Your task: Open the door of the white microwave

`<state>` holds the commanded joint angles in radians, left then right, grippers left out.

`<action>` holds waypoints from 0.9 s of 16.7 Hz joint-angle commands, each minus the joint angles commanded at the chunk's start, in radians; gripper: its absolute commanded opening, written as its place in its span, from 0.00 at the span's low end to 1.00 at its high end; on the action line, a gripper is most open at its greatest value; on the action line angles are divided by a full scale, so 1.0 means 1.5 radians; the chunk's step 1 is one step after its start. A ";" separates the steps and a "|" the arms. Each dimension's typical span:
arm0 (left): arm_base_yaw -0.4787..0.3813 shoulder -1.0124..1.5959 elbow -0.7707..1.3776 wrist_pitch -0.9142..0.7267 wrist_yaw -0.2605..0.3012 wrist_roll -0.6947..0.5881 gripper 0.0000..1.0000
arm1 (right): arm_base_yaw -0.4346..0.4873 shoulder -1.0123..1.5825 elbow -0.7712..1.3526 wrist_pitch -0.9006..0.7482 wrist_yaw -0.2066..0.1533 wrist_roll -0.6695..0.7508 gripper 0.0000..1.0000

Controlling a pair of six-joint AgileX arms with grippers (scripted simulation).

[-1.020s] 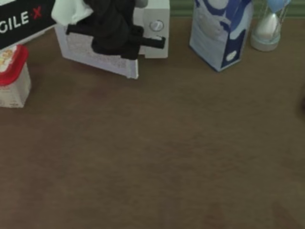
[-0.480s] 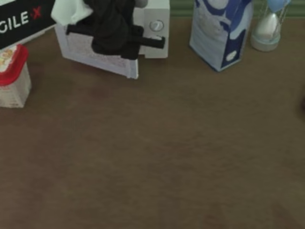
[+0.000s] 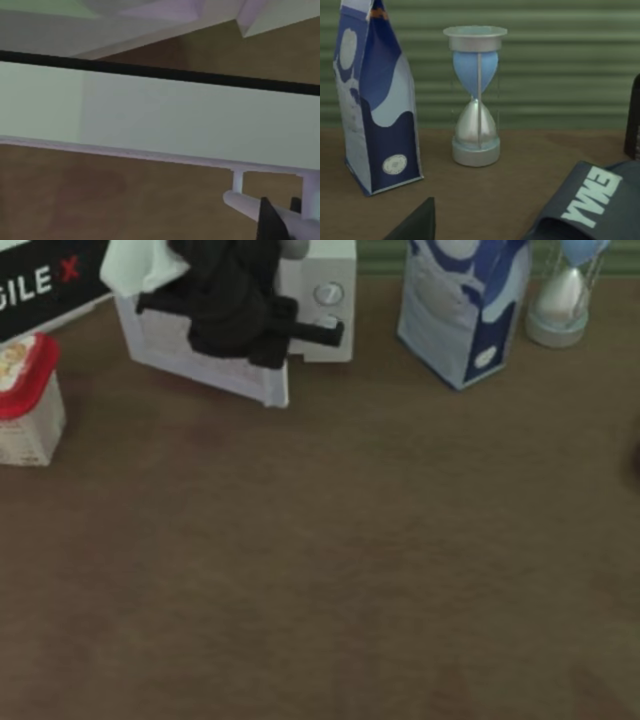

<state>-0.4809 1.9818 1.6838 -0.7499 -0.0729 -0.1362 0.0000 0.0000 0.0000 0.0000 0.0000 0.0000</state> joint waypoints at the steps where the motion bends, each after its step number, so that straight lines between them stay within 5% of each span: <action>1: 0.005 -0.008 -0.011 0.004 0.005 0.012 0.00 | 0.000 0.000 0.000 0.000 0.000 0.000 1.00; 15: 0.013 -0.026 -0.035 0.013 0.018 0.040 0.00 | 0.000 0.000 0.000 0.000 0.000 0.000 1.00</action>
<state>-0.4607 1.9422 1.6315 -0.7306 -0.0457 -0.0758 0.0000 0.0000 0.0000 0.0000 0.0000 0.0000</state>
